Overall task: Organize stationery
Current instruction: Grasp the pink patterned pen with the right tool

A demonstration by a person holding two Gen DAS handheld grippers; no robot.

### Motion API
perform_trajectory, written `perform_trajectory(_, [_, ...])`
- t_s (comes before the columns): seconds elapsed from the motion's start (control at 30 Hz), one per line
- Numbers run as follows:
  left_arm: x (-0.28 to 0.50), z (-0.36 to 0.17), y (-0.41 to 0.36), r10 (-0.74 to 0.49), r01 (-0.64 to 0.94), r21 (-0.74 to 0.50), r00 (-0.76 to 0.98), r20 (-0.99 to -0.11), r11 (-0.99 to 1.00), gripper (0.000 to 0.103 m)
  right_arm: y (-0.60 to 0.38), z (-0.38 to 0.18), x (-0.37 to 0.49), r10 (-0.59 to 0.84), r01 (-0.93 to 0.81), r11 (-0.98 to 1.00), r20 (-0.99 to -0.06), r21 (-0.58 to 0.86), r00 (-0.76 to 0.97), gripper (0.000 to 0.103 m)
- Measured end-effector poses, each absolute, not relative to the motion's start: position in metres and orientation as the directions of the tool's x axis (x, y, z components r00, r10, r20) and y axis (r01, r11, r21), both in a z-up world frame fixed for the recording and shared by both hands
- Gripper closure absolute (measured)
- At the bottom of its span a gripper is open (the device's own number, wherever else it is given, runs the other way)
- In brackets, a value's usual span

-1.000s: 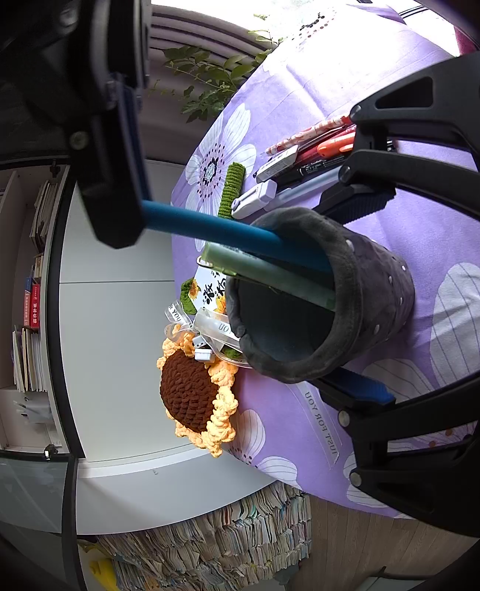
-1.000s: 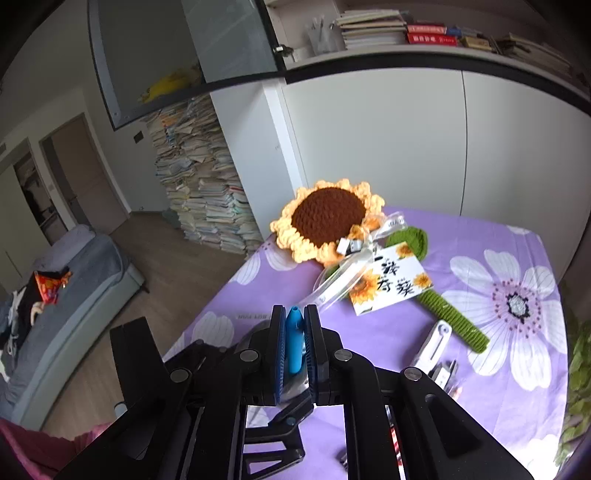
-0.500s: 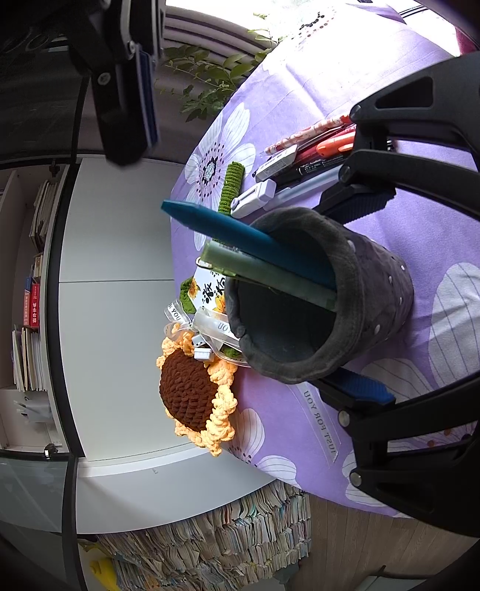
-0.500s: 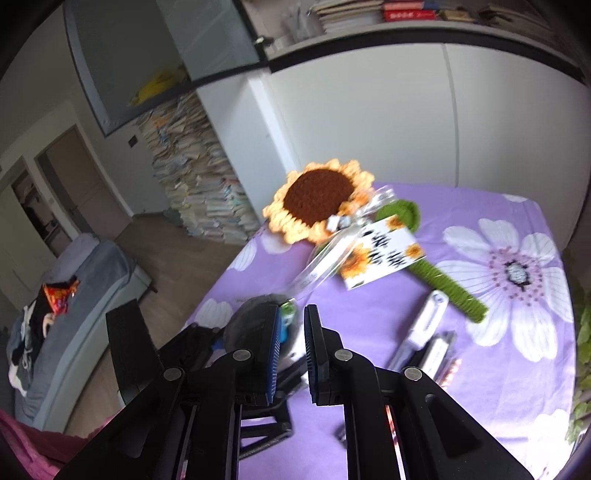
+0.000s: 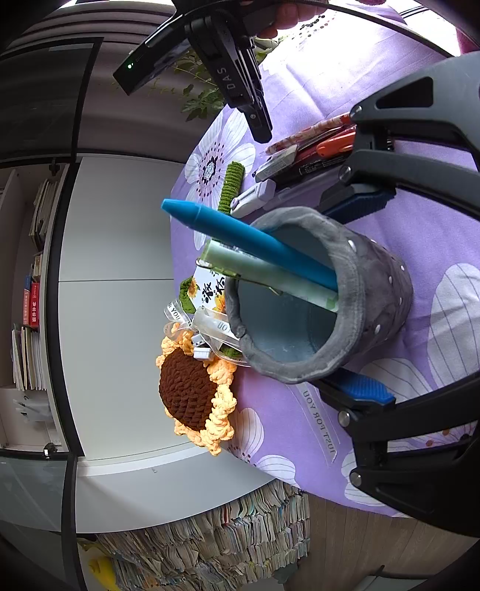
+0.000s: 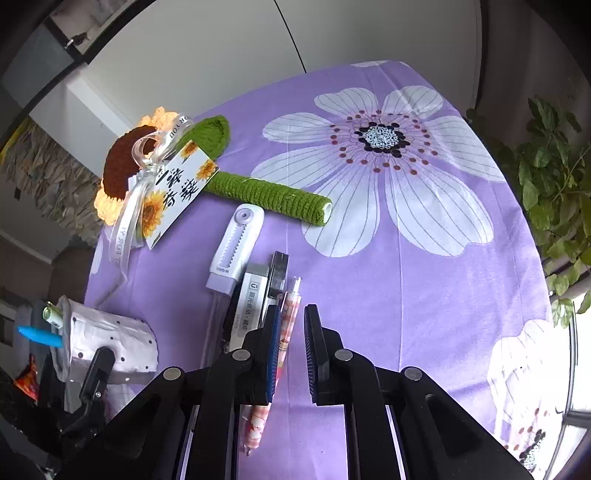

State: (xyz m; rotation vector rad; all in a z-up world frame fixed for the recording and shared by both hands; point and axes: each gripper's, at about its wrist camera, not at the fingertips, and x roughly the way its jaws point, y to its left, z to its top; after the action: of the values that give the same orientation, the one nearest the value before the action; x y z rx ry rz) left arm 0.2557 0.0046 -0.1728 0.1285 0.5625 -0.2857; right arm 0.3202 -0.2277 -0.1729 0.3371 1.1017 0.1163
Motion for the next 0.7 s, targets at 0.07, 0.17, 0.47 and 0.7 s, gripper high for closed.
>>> perform_trajectory(0.07, [0.256, -0.173, 0.005, -0.231, 0.301, 0.043, 0.808, -0.542, 0.953, 0.033, -0.227, -0.176, 0.322, 0.265, 0.073, 0.941, -0.857, 0.329, 0.441, 0.092])
perform_trajectory(0.17, [0.256, -0.173, 0.005, -0.232, 0.302, 0.042, 0.808, -0.542, 0.952, 0.033, -0.221, -0.18, 0.326, 0.247, 0.079, 0.949, -0.872, 0.306, 0.423, 0.092])
perform_trajectory(0.47, [0.255, -0.173, 0.005, -0.233, 0.302, 0.042, 0.808, -0.542, 0.952, 0.033, -0.214, -0.19, 0.34, 0.227, 0.093, 0.954, -0.887, 0.286, 0.402, 0.086])
perform_trajectory(0.7, [0.255, -0.173, 0.005, -0.232, 0.302, 0.044, 0.808, -0.542, 0.952, 0.033, -0.21, -0.179, 0.333, 0.222, 0.025, 0.965, -0.87, 0.259, 0.44, 0.091])
